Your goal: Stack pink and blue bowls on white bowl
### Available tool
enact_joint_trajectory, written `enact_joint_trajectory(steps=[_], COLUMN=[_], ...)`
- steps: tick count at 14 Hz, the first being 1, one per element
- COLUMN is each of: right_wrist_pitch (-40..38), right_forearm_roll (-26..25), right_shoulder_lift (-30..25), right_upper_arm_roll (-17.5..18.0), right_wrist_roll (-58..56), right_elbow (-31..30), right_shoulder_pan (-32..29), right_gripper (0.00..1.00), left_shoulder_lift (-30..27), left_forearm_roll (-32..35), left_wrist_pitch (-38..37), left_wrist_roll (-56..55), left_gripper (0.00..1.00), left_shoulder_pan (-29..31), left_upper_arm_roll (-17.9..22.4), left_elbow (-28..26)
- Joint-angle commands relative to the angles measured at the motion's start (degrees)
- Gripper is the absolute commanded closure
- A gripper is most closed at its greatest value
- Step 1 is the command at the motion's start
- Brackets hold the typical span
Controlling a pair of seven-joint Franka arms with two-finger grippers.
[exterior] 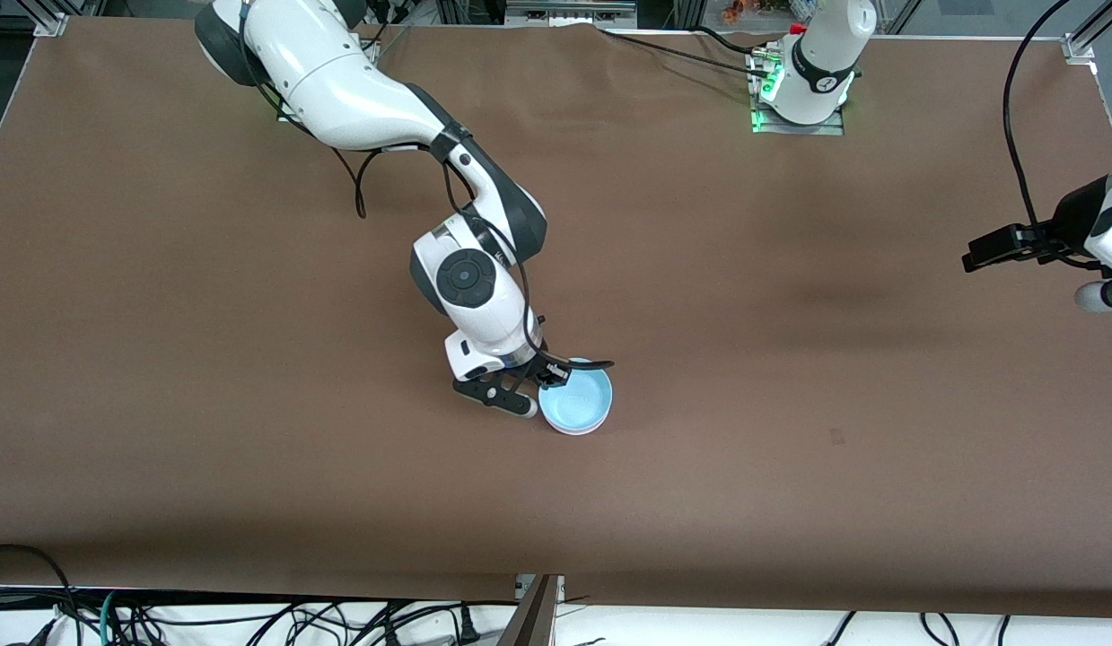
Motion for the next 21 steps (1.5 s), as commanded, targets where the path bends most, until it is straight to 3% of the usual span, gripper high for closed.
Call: enact_joint_trajectory(steps=[1,11,13,14,15,16,21], right_wrist_pitch=[-0.1,2.4,2.3,1.9,1.4,0.5,-7.2], right_forearm_roll=[-1.3,-1.3,-1.2,-1.1,-0.8,-0.7,-1.3], right_shoulder_lift=[1.6,2.9,2.8,2.6,2.3,1.7,-4.8], right_upper_arm_roll=[-0.8,-0.8,-0.7,-0.7,-0.8,-0.8,-1.7], right_wrist_roll=[0.5,0.6,0.5,0.5,0.7,0.8,-3.2], right_elbow=[2.8,2.7,2.7,2.7,2.7,2.7,2.7], right_shoulder_pan=[1.0,0.8,0.7,0.4,0.4,0.1,-4.3], right_gripper=[1.0,1.0,0.77,0.55,0.22,0.0,0.0], left_shoulder_lift=[0.8,2.1,2.2,2.2,2.2,2.2,2.3], left_forearm_roll=[1.5,1.5,1.5,1.5,1.5,1.5,1.1], left_wrist_pitch=[-0.3,-0.3,-0.3,-0.3,-0.2,-0.2,-0.2], left_wrist_roll=[1.3,1.3,1.2,1.2,1.2,1.2,1.3], left_gripper=[0.0,0.0,0.0,0.0,0.0,0.0,0.0], left_shoulder_pan=[0.3,-0.4,-0.4,-0.5,-0.5,-0.4,-0.2], left_upper_arm_roll=[-0.7,-0.8,-0.8,-0.8,-0.8,-0.8,-0.7], left_elbow=[0.0,2.8,3.0,3.1,3.1,3.1,3.1])
